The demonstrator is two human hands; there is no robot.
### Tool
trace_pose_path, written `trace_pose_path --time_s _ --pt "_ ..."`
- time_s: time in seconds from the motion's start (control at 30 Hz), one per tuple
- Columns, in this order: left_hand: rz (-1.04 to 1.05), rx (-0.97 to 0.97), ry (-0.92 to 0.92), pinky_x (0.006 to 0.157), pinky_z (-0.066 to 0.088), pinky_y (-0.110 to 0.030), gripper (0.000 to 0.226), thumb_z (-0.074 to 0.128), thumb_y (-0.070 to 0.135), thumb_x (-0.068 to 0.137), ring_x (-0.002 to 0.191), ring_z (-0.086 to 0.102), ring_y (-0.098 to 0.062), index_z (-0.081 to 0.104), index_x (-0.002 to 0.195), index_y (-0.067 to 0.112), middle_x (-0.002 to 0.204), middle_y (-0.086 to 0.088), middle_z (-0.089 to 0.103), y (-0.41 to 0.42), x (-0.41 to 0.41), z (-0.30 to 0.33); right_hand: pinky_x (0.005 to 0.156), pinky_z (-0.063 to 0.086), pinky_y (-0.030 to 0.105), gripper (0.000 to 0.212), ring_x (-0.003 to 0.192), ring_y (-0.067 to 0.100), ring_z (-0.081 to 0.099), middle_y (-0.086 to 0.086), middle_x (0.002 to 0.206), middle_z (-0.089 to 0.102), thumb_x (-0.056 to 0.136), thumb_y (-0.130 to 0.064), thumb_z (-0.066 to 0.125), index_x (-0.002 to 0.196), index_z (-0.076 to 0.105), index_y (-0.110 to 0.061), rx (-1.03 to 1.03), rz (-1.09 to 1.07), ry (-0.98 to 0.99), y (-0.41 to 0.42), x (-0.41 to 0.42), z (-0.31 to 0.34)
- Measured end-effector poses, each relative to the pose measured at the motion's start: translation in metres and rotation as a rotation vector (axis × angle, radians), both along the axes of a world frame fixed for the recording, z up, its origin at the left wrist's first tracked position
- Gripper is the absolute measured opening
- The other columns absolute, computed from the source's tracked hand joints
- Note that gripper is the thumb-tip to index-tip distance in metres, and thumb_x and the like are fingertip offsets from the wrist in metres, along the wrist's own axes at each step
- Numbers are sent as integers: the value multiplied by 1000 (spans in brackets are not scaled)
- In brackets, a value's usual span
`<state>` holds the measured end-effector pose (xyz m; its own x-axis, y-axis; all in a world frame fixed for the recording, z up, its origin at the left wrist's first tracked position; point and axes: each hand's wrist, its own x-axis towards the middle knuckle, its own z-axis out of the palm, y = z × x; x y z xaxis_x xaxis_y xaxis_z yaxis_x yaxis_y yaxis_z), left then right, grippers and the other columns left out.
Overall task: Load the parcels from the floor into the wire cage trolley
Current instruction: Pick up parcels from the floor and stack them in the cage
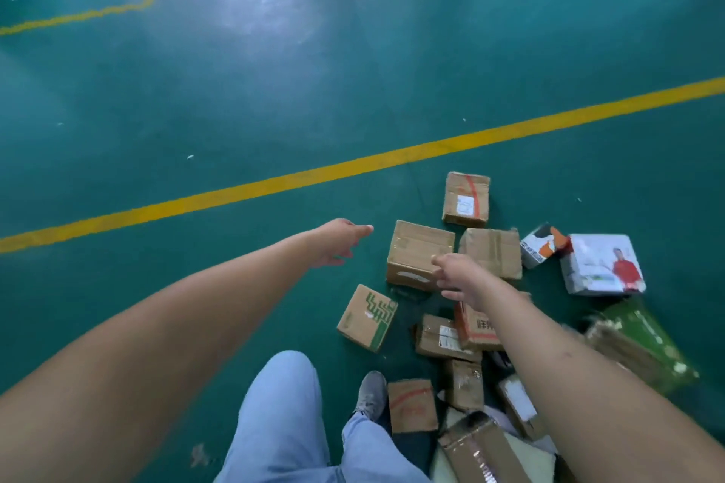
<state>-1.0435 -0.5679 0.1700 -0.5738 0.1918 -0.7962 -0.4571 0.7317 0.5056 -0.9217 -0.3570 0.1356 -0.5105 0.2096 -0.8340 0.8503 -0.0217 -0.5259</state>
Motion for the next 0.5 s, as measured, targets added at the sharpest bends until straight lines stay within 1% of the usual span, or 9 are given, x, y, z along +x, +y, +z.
trace_pose_path --time_s 0.1,0.17,0.27,0.37,0.43,0.5 --pt "-94 -13 -49 104 50 -42 55 54 53 101 118 58 -23 49 142 16 135 -3 57 45 -29 -26 108 46 42 46 130 28 54 12 142 56 108 -30 49 148 45 -10 -28 -117 -35 24 -7 -20" --pt "-160 -9 -83 102 50 -41 53 54 52 102 119 58 -23 49 141 16 137 -4 56 77 -47 -52 109 46 41 47 127 27 55 12 141 57 107 -31 51 148 46 -7 -30 -186 -73 39 -14 -44" --pt "-240 6 -109 98 52 -40 50 53 49 103 119 58 -25 49 140 17 136 -4 56 118 -71 -93 102 46 37 47 125 25 55 11 135 58 107 -31 50 147 47 -5 -16 -245 -131 58 -29 -80" --pt "-334 -5 -175 89 50 -36 53 53 49 102 121 57 -24 46 145 18 140 -3 53 154 -105 -160 102 48 38 48 127 25 55 9 138 57 107 -33 51 148 46 -9 0 -303 -194 79 -53 -140" --pt "-372 -19 -196 88 49 -35 53 54 50 101 120 57 -24 48 144 19 140 -2 53 167 -126 -201 104 49 39 48 123 23 55 8 137 58 106 -34 52 148 47 -11 2 -329 -201 89 -70 -177" --pt "-386 -42 -199 89 49 -36 45 55 48 101 118 57 -23 52 137 20 136 -2 56 178 -152 -248 105 48 40 47 124 24 54 8 140 56 106 -32 53 147 47 -12 4 -349 -212 96 -91 -219"
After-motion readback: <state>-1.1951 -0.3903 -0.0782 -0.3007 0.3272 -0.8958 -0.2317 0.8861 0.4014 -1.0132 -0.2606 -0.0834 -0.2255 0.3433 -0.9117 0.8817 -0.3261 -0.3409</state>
